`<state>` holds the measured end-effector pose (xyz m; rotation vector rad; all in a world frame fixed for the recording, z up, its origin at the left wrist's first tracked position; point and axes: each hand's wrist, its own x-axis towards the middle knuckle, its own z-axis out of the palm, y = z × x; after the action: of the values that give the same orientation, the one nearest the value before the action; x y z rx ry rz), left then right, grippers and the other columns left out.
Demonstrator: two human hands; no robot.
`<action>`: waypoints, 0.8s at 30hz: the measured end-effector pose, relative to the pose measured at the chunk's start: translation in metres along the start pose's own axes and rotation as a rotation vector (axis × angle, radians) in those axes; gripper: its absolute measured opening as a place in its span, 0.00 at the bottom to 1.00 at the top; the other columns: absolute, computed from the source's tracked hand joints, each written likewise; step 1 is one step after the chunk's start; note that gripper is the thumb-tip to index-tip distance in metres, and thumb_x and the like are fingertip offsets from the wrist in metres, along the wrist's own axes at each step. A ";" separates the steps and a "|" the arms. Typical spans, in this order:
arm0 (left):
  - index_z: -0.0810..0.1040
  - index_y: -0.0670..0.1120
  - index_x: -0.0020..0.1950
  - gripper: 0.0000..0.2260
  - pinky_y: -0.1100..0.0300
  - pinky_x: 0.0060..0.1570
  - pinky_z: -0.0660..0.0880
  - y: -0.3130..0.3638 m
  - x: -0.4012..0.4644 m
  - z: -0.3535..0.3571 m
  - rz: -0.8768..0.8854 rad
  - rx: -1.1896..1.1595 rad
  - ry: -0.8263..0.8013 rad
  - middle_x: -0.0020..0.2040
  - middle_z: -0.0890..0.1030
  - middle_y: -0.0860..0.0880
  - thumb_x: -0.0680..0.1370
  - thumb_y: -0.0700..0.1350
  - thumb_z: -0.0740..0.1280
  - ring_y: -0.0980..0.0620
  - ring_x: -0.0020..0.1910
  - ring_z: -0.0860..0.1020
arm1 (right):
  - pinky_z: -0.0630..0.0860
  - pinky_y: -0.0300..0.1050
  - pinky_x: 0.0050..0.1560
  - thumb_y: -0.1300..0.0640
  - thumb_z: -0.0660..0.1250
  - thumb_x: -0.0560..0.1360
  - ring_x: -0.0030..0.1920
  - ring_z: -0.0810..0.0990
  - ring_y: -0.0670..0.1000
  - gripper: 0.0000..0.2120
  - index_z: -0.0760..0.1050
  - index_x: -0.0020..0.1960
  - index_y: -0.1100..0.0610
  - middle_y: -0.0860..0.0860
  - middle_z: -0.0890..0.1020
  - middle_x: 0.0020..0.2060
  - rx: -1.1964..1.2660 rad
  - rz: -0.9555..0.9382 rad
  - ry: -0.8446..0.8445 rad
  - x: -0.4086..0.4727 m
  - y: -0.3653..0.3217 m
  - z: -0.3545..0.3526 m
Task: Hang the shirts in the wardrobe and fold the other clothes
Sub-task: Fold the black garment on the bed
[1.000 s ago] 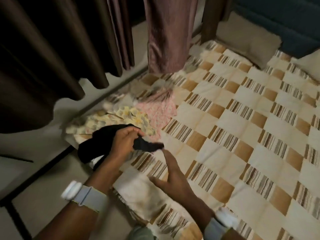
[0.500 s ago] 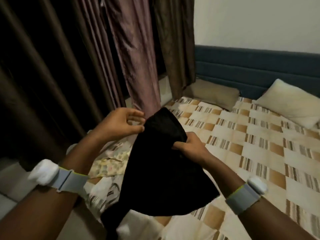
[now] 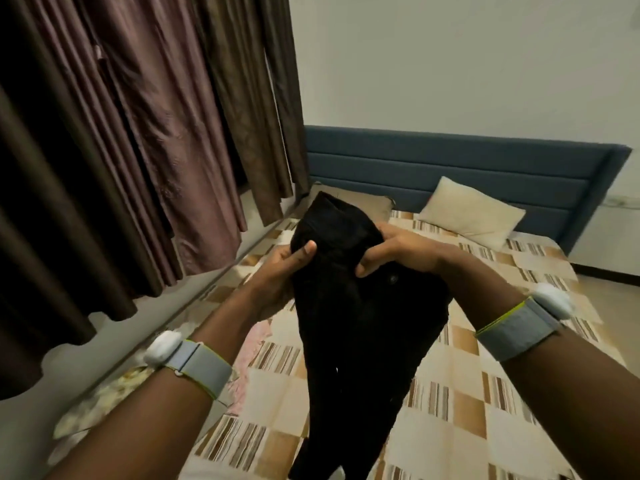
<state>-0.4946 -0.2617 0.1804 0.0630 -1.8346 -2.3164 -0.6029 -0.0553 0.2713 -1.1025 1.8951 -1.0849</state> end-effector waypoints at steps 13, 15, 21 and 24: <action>0.84 0.46 0.55 0.17 0.59 0.52 0.81 -0.006 -0.004 -0.041 0.320 0.238 0.386 0.50 0.86 0.51 0.74 0.57 0.75 0.52 0.51 0.83 | 0.80 0.47 0.48 0.58 0.75 0.70 0.53 0.83 0.65 0.15 0.83 0.55 0.62 0.65 0.83 0.50 0.400 -0.039 0.357 -0.061 0.189 -0.028; 0.86 0.47 0.55 0.24 0.59 0.50 0.82 -0.007 -0.008 -0.045 0.250 0.133 0.338 0.52 0.86 0.48 0.67 0.61 0.81 0.51 0.51 0.84 | 0.78 0.52 0.53 0.59 0.67 0.76 0.56 0.80 0.67 0.17 0.77 0.62 0.66 0.68 0.78 0.53 0.742 -0.189 0.363 -0.062 0.185 -0.026; 0.83 0.45 0.60 0.38 0.58 0.47 0.83 -0.015 -0.030 -0.034 0.020 0.154 0.196 0.54 0.87 0.46 0.57 0.62 0.86 0.47 0.54 0.86 | 0.77 0.58 0.63 0.53 0.66 0.81 0.60 0.83 0.62 0.15 0.78 0.65 0.59 0.60 0.84 0.58 0.700 -0.123 0.504 -0.040 0.155 0.002; 0.88 0.49 0.50 0.21 0.54 0.48 0.83 -0.028 -0.035 -0.038 0.042 0.394 0.348 0.49 0.88 0.45 0.66 0.63 0.80 0.40 0.53 0.85 | 0.82 0.49 0.53 0.57 0.66 0.82 0.55 0.85 0.59 0.09 0.82 0.59 0.56 0.55 0.87 0.51 0.545 -0.126 0.616 -0.032 0.157 0.013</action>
<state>-0.4583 -0.2866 0.1416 0.4452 -2.0408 -1.7458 -0.6305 0.0155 0.1300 -0.6134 1.7858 -2.0392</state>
